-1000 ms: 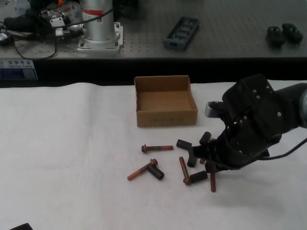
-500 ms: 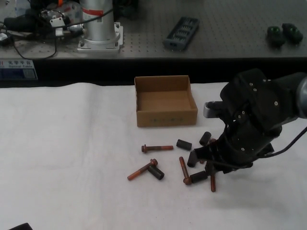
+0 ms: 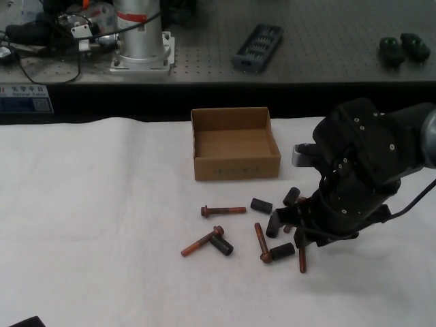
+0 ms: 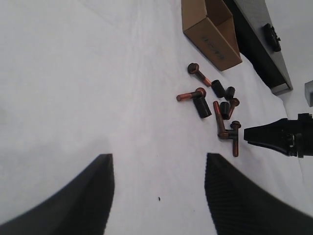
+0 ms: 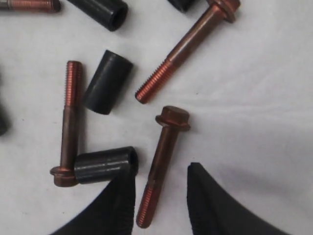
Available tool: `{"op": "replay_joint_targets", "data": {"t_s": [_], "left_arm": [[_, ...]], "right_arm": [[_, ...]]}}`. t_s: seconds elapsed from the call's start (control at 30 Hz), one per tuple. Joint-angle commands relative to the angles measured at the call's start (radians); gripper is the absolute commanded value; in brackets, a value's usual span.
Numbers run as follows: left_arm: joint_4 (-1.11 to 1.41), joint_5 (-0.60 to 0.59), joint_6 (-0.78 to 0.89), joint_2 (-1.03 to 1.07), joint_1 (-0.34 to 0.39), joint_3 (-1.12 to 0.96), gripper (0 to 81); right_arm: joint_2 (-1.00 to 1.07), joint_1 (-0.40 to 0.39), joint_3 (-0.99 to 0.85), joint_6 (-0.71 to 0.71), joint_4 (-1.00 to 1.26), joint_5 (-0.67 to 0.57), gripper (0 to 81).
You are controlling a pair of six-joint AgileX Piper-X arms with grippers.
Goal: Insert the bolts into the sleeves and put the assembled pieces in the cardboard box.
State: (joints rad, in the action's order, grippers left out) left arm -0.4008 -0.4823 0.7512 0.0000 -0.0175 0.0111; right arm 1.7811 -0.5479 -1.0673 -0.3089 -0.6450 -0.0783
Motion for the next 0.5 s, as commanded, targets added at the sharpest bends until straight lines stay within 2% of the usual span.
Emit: {"op": "replay_joint_targets", "data": {"t_s": [0.0,0.47], "left_arm": [[0.006,0.008,0.005,0.0,0.0,-0.011,40.7],[0.004,0.008,0.005,0.0,0.0,-0.011,40.7]], "right_arm": [[0.014,-0.001,-0.01,-0.043,0.035,0.002,26.8],[0.087,-0.001,-0.01,-0.148,0.043,0.009,26.8]]}}
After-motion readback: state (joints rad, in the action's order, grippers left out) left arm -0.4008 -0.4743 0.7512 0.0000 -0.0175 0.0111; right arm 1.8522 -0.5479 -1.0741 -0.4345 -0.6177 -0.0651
